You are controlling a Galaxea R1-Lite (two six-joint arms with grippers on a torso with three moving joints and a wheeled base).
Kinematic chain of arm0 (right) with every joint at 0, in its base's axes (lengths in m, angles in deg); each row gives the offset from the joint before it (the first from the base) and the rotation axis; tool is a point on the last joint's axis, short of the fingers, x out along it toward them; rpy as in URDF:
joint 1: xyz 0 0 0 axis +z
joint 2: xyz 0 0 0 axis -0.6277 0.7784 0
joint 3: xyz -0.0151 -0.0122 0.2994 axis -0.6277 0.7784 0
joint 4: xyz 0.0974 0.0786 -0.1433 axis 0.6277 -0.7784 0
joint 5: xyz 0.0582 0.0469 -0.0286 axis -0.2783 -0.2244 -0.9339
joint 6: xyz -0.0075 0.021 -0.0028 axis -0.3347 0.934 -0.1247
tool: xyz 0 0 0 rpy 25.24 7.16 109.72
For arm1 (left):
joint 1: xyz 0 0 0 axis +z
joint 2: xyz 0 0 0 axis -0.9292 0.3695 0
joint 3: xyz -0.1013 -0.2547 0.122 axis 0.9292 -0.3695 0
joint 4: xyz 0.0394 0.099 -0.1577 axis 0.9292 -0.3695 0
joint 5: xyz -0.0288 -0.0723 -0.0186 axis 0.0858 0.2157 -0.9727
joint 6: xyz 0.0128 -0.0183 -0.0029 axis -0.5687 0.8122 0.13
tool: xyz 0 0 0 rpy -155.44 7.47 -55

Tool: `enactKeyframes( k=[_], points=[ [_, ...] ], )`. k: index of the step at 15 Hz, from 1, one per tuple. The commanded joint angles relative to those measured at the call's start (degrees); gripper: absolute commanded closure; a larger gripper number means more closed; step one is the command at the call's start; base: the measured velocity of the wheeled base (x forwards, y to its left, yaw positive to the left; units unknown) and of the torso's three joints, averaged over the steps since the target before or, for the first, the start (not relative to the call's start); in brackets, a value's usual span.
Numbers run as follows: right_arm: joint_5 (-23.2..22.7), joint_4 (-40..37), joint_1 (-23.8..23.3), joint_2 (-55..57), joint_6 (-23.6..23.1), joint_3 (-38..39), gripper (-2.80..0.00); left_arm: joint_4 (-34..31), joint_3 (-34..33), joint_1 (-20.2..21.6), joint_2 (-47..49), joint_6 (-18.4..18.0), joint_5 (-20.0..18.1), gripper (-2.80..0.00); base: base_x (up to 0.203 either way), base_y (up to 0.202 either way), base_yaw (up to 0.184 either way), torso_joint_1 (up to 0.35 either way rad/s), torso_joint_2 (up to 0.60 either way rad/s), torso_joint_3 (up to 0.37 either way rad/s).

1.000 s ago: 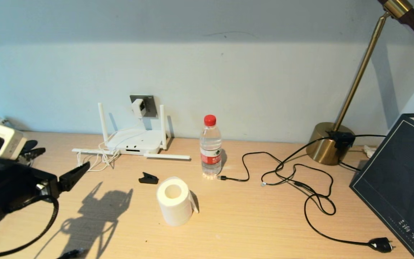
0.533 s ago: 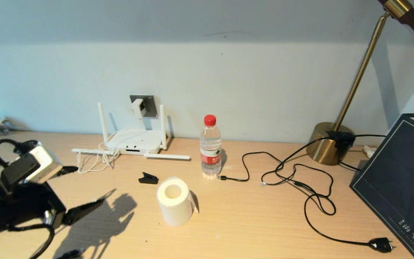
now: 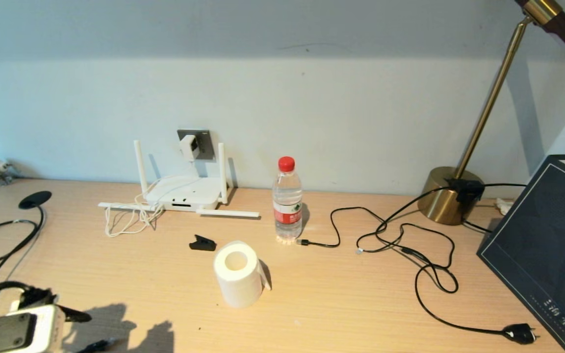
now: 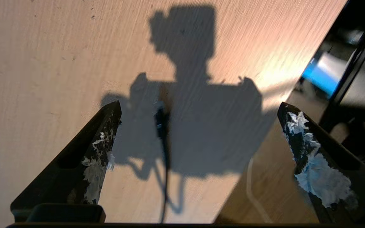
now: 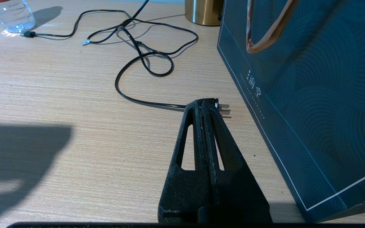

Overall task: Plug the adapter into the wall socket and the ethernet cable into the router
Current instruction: Pick up cable

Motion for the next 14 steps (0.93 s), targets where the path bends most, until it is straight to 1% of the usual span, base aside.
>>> enactKeyframes(
  k=[1,2,3,4,5,10,12,14],
  points=[
    [0.0,0.0,0.0,0.0,0.0,0.0,0.0,-1.3,5.4,1.8,8.6,-13.1,1.6,-2.8,0.0,0.0,0.0,0.0,0.0,0.0],
    [0.0,0.0,0.0,0.0,0.0,0.0,0.0,-1.5,7.3,2.6,11.7,-16.7,2.1,-2.8,0.0,0.0,0.0,0.0,0.0,0.0],
    [0.0,0.0,0.0,0.0,0.0,0.0,0.0,-1.4,8.8,3.0,14.5,-19.4,2.9,-2.8,0.0,0.0,0.0,0.0,0.0,0.0],
    [0.0,0.0,0.0,0.0,0.0,0.0,0.0,-1.3,10.4,3.3,17.0,-22.8,4.2,-2.8,0.0,0.0,0.0,0.0,0.0,0.0],
    [0.0,0.0,0.0,0.0,0.0,0.0,0.0,-1.1,11.8,3.4,18.8,-25.3,5.5,-2.8,0.0,0.0,0.0,0.0,0.0,0.0],
    [0.0,0.0,0.0,0.0,0.0,0.0,0.0,-0.8,14.5,2.8,26.5,-26.2,6.7,-2.8,0.0,0.0,0.0,0.0,0.0,0.0],
    [0.0,0.0,0.0,0.0,0.0,0.0,0.0,-1.0,16.2,2.6,28.9,-26.3,8.4,-2.8,0.0,0.0,0.0,0.0,0.0,0.0],
    [0.0,0.0,0.0,0.0,0.0,0.0,0.0,-0.8,16.4,2.6,31.3,-26.2,8.4,-2.8,0.0,0.0,0.0,0.0,0.0,0.0]
  ],
)
